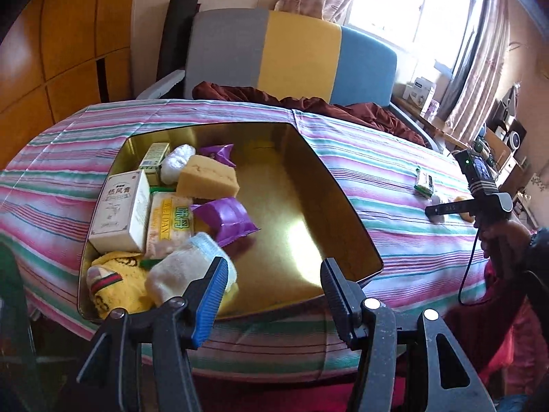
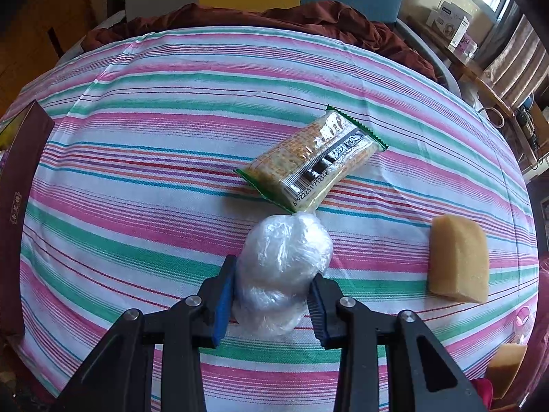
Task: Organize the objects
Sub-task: 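Carry the cotton ball over the gold box and release it with the right tool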
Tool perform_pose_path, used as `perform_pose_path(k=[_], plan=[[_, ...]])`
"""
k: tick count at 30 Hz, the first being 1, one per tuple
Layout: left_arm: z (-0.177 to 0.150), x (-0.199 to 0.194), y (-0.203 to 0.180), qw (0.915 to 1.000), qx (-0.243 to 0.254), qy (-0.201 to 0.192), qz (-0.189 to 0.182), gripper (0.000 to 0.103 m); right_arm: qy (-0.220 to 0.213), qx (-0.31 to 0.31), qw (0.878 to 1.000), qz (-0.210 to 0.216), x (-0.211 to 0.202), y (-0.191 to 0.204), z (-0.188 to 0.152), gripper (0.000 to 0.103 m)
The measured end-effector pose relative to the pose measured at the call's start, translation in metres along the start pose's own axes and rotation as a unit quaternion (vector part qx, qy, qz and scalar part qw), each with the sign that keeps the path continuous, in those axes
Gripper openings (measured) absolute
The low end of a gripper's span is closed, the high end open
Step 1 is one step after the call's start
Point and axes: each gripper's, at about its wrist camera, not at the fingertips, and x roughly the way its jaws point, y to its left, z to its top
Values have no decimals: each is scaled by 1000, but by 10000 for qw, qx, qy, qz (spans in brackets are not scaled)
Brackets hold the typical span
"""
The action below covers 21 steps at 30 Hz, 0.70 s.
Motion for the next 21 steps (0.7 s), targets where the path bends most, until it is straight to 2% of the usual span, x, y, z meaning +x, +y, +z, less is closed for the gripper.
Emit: perform_pose_path(k=[4,8,11,13,16,18,21], plan=[[-2,-8,14,9998,-170,-52,38,57,25,37,10000,-72,4,-4,4,37],[-4,-15,31,9992,-359,-119,136,59,114,155,9998,-3,-19,11,-6,37],[-6,-18,41,9986,-465,-152,221,59,-204,-78,9994,276,-46,34,5,37],[-8,-18,47,9981,-536,-171,258,59,-501,-303,9966,575,-71,58,18,37],[-8,-21,51,9976,-598,-215,263,59,-871,-778,9871,1098,-124,123,15,37],[-9,-22,51,9977,-583,-239,246,59,-997,-1095,9787,1423,-140,164,16,37],[-10,-22,52,9979,-577,-229,197,59,-953,-1499,9680,1771,-145,225,18,37]])
